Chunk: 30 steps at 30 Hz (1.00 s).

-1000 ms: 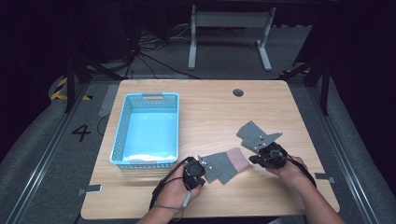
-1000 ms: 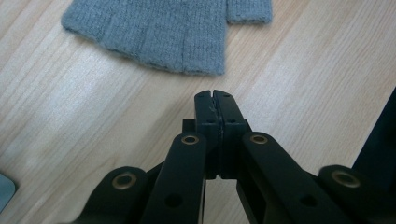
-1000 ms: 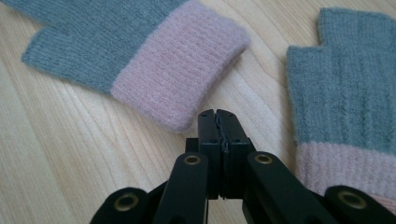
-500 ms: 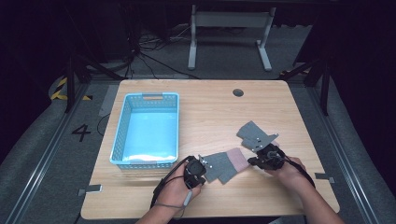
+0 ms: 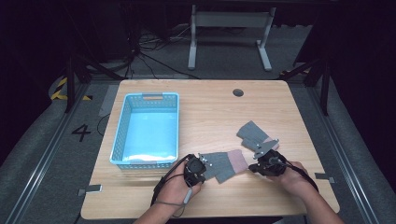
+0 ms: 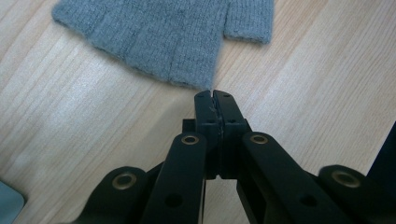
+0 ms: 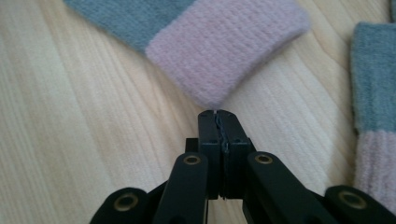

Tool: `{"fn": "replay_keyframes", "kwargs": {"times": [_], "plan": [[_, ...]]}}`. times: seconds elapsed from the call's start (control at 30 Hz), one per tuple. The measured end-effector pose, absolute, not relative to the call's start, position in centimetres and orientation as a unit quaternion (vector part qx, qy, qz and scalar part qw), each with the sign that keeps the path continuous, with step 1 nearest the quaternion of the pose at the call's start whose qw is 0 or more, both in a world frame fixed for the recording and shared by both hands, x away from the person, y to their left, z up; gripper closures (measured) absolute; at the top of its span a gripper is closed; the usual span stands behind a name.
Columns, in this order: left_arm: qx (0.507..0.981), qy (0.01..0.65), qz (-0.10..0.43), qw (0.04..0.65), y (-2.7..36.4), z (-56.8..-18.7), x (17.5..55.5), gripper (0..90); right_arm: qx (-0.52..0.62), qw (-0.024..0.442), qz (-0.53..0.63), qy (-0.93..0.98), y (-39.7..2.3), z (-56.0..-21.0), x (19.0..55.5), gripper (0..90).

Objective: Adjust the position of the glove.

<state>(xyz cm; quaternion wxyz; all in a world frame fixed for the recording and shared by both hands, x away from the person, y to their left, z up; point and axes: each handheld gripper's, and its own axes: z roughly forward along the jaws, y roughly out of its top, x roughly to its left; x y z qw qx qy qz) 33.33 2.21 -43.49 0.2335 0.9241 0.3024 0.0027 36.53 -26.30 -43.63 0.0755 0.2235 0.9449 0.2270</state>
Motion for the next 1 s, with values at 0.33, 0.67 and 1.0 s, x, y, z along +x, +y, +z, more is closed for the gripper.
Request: {"fn": "replay_keyframes", "kwargs": {"times": [0.33, 0.67, 1.0], "plan": [[0.921, 0.307, 0.012, 0.240, 2.3, -43.3, 33.6, 90.0, 0.203, 0.070, 0.224, 0.951, -25.6, -43.5, 35.7, 89.7], [0.913, 0.310, 0.024, 0.265, 3.2, -41.8, 32.9, 90.0, 0.238, 0.101, 0.264, 0.929, -26.9, -41.7, 36.0, 89.8], [0.900, 0.322, 0.037, 0.291, 4.5, -40.4, 33.1, 89.9, 0.258, 0.106, 0.226, 0.933, -25.3, -43.4, 37.2, 89.9]]}}
